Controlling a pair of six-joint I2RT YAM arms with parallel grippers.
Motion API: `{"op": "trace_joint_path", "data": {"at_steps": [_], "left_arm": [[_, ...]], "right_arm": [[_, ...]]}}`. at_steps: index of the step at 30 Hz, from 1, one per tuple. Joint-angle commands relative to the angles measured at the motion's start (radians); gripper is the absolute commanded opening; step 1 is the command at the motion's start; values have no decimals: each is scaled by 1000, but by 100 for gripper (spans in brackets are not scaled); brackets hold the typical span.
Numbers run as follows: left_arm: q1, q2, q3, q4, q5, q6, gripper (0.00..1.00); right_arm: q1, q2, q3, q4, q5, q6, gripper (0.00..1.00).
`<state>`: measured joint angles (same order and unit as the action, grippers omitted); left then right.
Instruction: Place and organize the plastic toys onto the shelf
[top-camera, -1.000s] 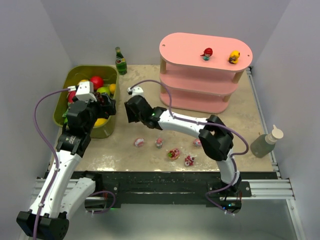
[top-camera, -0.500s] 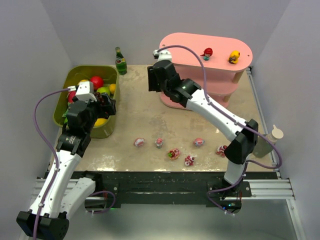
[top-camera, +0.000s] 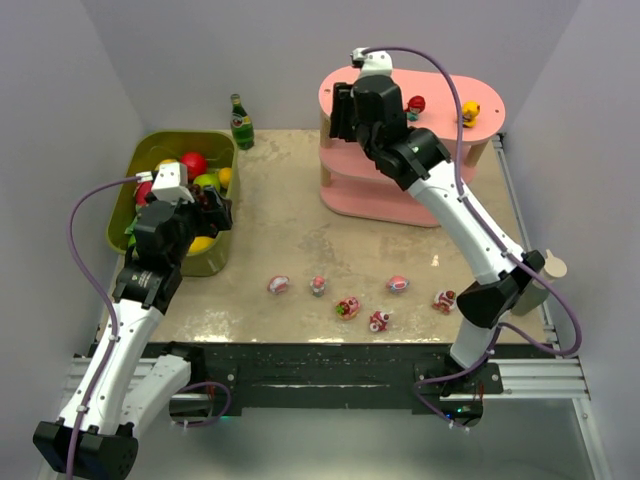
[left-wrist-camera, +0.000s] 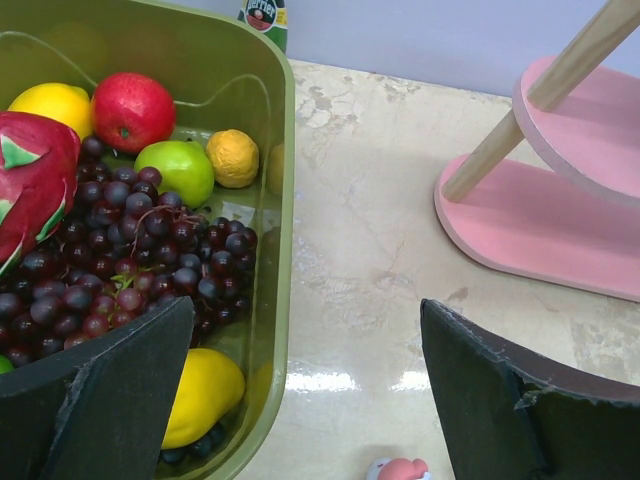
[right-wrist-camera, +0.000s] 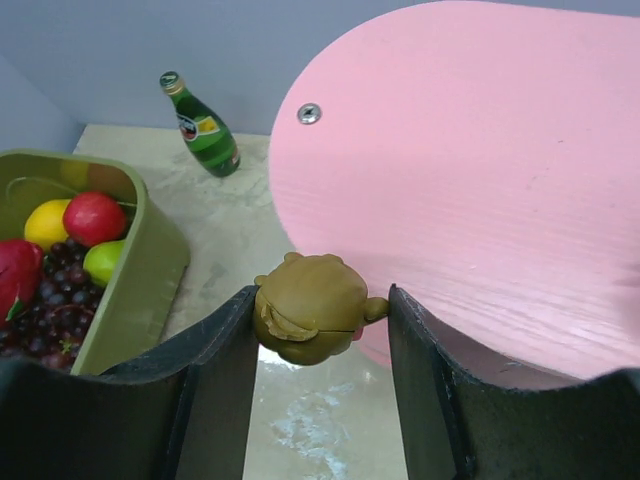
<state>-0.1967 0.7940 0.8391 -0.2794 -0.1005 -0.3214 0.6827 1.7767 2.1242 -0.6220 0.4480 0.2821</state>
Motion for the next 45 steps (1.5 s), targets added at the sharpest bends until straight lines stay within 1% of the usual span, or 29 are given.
{"op": "trace_joint_path", "data": {"at_steps": [1,9,20,26,35,39,40,45], "left_arm": [[10,2,2,19,1,7,100],[10,2,0,17,-2,7,100],[10,7,2,16,-10,8,100],[10,7,3,14,-13,8,100],[10,10,3,13,-15,8,100],[10,10,3,13,-13,8,99],[10,8,2,13,-15,8,100],[10,8,2,13,-16,8,100]], "right_arm": [[-32,-14,75,-10,0,-41,18],[-95,38,123,-4,-74,-61,19],[-140,87,151,-5,-129,-58,20],[-160,112,181,-28,-155,-69,27],[-167,138,201,-39,-163,-72,31],[-167,138,201,-38,-158,-72,36],[-166,136,198,-35,-157,-72,41],[-167,124,175,-15,-143,-72,54]]}}
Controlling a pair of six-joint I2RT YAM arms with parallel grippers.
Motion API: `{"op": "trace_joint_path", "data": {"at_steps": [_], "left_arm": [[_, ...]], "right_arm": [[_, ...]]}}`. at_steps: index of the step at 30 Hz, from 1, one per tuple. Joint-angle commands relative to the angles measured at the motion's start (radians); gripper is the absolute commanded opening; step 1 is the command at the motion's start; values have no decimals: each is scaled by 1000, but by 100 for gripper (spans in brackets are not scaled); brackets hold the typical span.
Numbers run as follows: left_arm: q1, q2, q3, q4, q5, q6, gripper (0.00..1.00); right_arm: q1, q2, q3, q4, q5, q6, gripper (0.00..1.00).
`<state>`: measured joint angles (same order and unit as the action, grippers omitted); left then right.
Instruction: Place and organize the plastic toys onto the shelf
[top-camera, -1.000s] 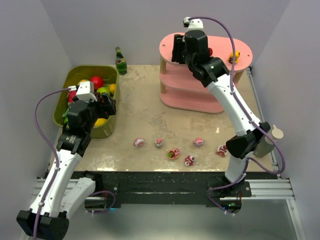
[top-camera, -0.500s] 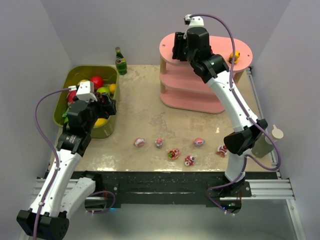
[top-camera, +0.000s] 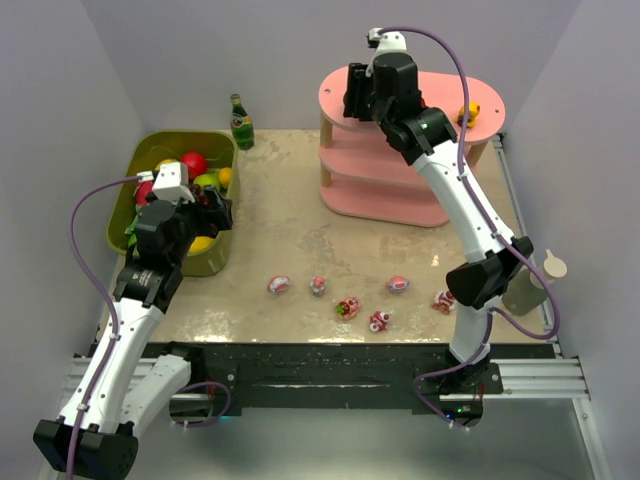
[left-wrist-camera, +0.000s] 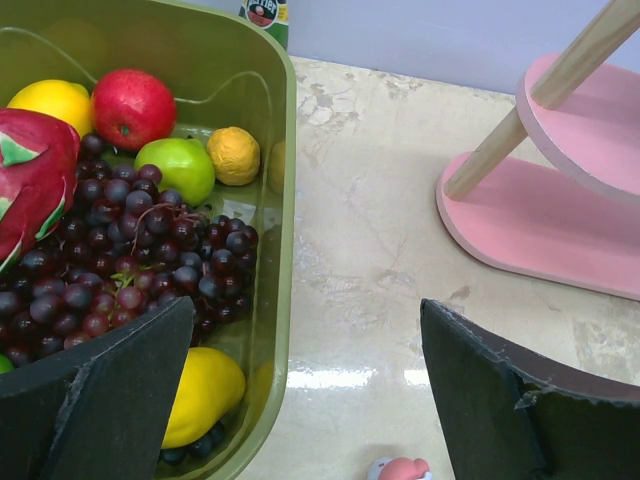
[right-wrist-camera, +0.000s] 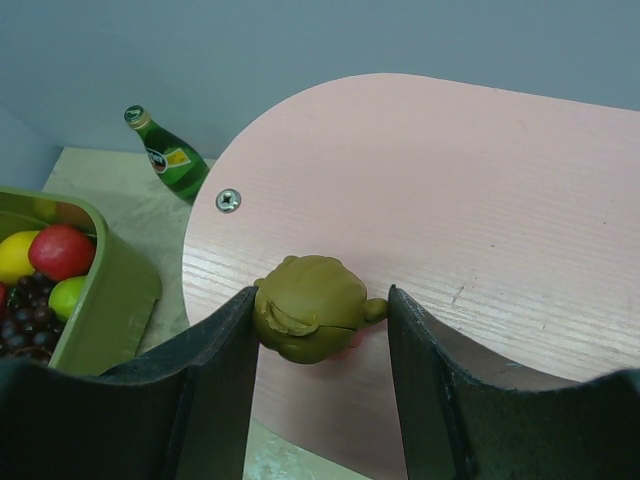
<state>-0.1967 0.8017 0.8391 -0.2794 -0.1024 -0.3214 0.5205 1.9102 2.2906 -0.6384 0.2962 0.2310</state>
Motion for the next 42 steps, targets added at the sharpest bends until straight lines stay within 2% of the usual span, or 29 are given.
{"op": "trace_joint_path", "data": {"at_steps": [1,7,20,30,37,42], "left_arm": [[10,1,3,11,-14,8,100],[10,1,2,13,-14,8,100],[11,-1,3,13,-14,10,100],[14,-2,5,14,-10,5,99],[16,-6,5,14,3,4,100],[16,-10,5,17,24,2,100]], "right_arm": [[-5,-11,9,0,15,-21,56],[-5,-5,13,0,21,-19,60],[-5,-20,-11,22,8,-13,79],[-4,-108,-59,57,-11,-16,89],[-5,-198,-109,77,-40,-12,91],[-5,-345,-241,105,-124,-12,92]]}}
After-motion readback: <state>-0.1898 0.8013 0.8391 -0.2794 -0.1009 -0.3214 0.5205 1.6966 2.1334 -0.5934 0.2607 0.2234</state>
